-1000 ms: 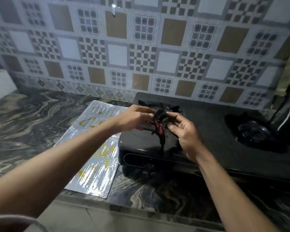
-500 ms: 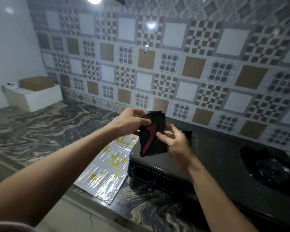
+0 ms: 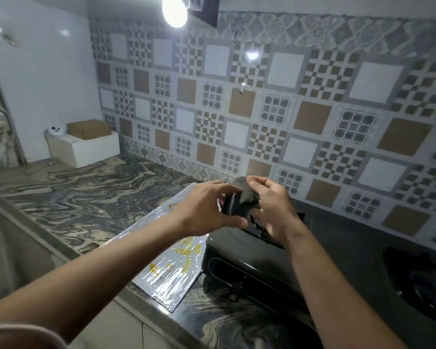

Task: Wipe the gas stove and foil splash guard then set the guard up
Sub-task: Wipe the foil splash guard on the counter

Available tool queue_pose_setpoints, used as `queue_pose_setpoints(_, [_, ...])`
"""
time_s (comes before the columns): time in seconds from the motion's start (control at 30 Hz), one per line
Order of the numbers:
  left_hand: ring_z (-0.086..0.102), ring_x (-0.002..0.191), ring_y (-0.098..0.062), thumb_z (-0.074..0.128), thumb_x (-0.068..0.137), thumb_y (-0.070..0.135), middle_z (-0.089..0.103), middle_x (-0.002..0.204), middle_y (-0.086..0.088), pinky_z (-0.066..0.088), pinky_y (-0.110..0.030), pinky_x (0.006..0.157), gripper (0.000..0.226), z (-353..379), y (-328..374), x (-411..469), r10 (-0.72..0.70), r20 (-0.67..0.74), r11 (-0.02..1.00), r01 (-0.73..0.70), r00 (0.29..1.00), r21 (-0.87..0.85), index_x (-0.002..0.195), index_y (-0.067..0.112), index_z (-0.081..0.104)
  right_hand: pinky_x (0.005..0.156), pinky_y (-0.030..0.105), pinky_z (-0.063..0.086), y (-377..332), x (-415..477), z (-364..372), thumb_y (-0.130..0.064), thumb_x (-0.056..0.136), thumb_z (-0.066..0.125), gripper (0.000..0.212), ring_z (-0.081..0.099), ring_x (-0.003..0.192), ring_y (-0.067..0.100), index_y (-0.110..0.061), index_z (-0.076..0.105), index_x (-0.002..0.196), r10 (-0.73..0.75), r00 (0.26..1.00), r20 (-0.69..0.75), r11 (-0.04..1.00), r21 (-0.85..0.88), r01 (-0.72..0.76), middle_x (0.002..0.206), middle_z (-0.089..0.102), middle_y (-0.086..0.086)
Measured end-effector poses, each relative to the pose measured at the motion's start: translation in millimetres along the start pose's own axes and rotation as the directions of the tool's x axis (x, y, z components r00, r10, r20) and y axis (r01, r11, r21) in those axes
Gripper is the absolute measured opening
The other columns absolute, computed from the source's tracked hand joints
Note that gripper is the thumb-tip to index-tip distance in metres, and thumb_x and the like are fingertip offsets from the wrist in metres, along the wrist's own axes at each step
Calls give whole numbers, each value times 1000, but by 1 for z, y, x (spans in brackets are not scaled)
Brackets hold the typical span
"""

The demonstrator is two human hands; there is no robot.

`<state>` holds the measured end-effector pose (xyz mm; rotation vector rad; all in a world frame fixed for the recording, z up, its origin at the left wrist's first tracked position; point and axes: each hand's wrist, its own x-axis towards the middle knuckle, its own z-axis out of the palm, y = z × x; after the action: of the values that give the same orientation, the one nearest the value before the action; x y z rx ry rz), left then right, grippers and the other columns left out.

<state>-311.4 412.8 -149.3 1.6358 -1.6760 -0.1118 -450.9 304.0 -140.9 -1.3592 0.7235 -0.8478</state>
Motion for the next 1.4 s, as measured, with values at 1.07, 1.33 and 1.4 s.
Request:
queue_pose_setpoints(1.07, [48,49,-7,55,93,-1,56,64,1,41,-22,50,21,-58,-317,126,-264,386,864,395,884,-314,92,19,59,83,20,46,114,187,153,1,90,57,32,62,96,7,-18,76,107,-130,977,-167,833,-554,16,102,72,-5])
queue_pose_setpoints(1.33, [53,52,-18,54,95,-5,57,63,-9,36,-25,54,17,-1,-400,151,-209,583,807,475,785,-351,90,7,65,98,37,51,201,226,168,-4,95,54,29,64,108,17,-21,77,101,46,901,-431,845,-464,-265,109,73,-2])
queue_pose_setpoints(1.4, [55,63,-22,56,94,-3,61,68,-14,38,-29,59,14,14,-413,157,-208,599,806,482,774,-343,92,5,67,99,36,51,209,235,165,-3,95,53,30,63,110,17,-19,78,100,63,883,-464,827,-471,-307,111,73,-1])
